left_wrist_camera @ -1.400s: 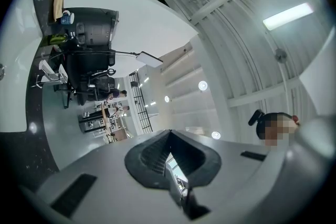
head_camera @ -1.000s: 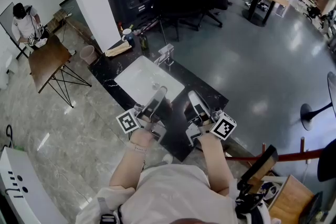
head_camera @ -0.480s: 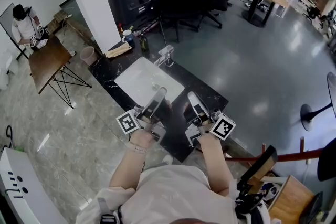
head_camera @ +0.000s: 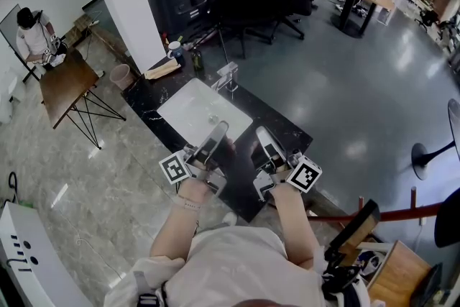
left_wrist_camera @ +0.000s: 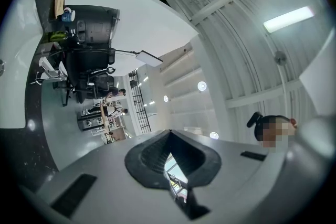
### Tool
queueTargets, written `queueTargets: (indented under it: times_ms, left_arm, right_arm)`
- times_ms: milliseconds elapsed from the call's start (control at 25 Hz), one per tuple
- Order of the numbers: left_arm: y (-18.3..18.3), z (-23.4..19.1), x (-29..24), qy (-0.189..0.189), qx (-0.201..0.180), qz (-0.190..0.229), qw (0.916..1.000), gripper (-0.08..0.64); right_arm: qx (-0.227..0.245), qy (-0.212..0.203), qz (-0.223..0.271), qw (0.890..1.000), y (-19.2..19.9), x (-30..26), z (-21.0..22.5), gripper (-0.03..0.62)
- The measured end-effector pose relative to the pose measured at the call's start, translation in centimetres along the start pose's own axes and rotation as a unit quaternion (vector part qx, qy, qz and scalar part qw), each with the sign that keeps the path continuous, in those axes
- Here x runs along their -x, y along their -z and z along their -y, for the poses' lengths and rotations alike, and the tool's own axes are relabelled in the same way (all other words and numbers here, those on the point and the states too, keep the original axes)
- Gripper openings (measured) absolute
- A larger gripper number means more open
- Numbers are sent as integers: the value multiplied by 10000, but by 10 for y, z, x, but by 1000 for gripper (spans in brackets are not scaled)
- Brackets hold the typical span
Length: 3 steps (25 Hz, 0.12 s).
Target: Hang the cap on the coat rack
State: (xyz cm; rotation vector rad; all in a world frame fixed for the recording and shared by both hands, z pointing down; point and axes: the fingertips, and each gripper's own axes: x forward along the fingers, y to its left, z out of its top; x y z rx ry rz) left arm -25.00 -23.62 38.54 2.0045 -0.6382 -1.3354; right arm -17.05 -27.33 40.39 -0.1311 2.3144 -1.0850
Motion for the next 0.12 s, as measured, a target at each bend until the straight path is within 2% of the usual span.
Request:
queueTargets:
  times_ms: [120]
  left_arm:
    - [-1, 0, -1, -5, 4, 19, 10000, 9]
  right_arm:
    - [-12, 8, -9, 10000, 0, 0, 1, 38]
